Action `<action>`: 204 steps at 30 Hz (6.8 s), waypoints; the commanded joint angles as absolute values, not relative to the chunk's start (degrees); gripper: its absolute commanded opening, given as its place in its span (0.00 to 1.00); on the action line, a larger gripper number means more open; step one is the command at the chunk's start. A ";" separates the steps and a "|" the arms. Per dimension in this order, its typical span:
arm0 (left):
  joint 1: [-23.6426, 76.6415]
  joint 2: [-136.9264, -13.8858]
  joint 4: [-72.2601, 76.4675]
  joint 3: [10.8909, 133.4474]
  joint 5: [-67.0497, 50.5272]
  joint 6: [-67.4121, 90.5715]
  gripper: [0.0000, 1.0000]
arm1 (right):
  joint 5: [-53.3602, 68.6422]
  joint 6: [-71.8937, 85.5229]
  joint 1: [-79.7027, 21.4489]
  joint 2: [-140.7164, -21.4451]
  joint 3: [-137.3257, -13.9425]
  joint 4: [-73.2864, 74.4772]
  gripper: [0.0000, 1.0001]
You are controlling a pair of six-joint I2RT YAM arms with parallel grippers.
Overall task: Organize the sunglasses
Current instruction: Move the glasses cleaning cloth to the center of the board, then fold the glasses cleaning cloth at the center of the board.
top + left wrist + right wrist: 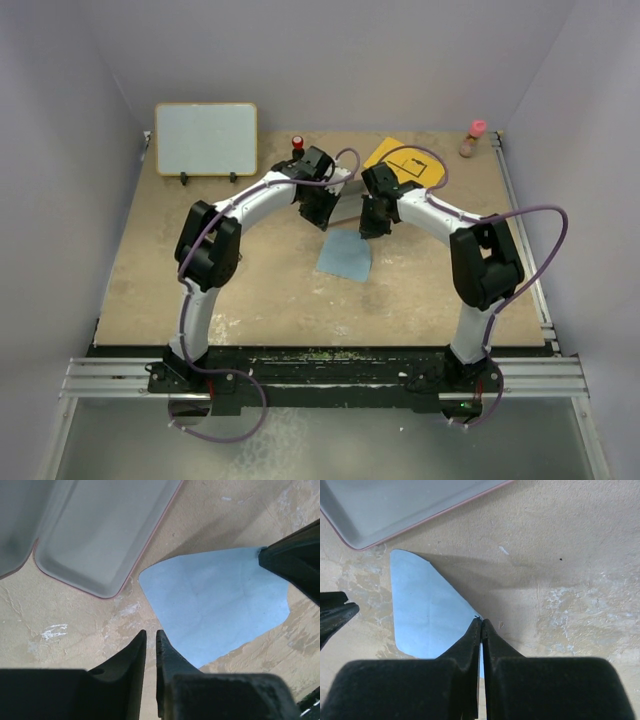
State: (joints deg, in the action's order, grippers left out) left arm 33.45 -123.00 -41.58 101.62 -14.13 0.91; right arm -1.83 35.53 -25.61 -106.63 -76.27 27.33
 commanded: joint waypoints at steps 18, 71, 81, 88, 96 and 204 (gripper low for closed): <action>35.23 -129.95 -42.99 108.58 -13.77 3.19 0.52 | -0.80 36.93 -25.49 -108.75 -75.59 25.68 0.00; 34.73 -130.61 -44.67 112.88 -9.47 4.56 0.04 | -0.92 35.62 -24.17 -108.19 -78.70 26.64 0.00; 34.69 -129.22 -43.79 112.18 -12.81 4.27 0.04 | -0.61 34.93 -24.16 -108.40 -79.90 26.71 0.00; 34.72 -125.73 -43.29 112.01 -12.42 1.88 0.04 | 0.38 34.52 -24.17 -106.96 -79.83 26.06 0.00; 34.65 -120.88 -39.56 106.61 -11.77 -1.09 0.04 | 0.11 33.84 -24.17 -106.03 -78.21 25.24 0.00; 36.26 -111.42 -30.34 83.42 -8.38 -5.53 0.05 | 4.98 34.53 -33.92 -97.34 -62.40 12.57 0.18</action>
State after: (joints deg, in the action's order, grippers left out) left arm 36.03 -113.73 -32.18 83.94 -9.26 -4.19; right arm 3.11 34.54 -33.50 -101.16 -63.13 14.61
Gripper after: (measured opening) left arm 0.048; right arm 0.170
